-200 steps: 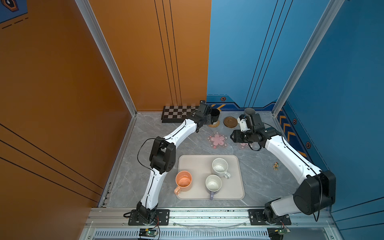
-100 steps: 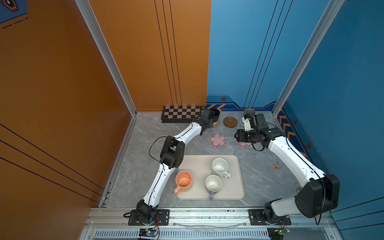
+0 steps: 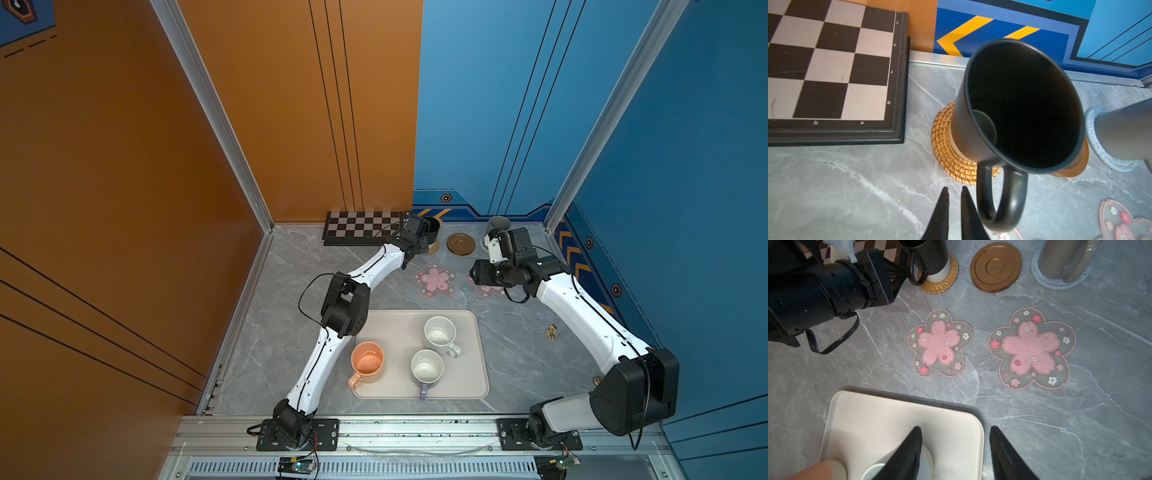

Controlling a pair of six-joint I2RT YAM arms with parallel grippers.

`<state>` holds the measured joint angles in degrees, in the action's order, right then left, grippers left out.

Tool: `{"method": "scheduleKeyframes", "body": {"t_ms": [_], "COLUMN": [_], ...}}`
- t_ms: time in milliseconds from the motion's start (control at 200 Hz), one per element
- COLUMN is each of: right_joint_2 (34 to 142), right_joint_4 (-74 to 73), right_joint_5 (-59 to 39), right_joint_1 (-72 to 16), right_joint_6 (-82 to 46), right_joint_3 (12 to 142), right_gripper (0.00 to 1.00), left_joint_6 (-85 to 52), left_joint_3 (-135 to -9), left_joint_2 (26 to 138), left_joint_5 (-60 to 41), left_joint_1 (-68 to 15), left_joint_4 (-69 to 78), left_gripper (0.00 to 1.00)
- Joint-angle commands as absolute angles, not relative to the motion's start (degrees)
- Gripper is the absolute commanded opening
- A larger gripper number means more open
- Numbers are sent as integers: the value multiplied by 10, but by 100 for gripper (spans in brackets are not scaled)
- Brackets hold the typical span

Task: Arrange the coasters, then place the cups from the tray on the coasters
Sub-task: 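Lower the black mug with the left gripper onto the tan woven coaster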

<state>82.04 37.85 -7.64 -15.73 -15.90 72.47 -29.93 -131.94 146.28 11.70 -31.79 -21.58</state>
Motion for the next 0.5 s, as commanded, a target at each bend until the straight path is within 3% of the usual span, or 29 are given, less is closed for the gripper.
{"method": "scheduleKeyframes", "body": {"t_ms": [0, 496], "right_joint_2": [804, 796], "right_joint_4": [396, 394], "right_joint_5": [-69, -68], "right_joint_1": [-155, -156], "right_joint_6": [-150, -153], "right_joint_3": [716, 708], "right_gripper": [55, 55], "left_joint_6": [-306, -310], "left_joint_3": [-1336, -1329], "left_joint_2": [1477, 1473], "left_joint_5": [101, 84], "left_joint_1": [-323, -336], "left_joint_4": [-214, -214], "left_gripper": [14, 15]}}
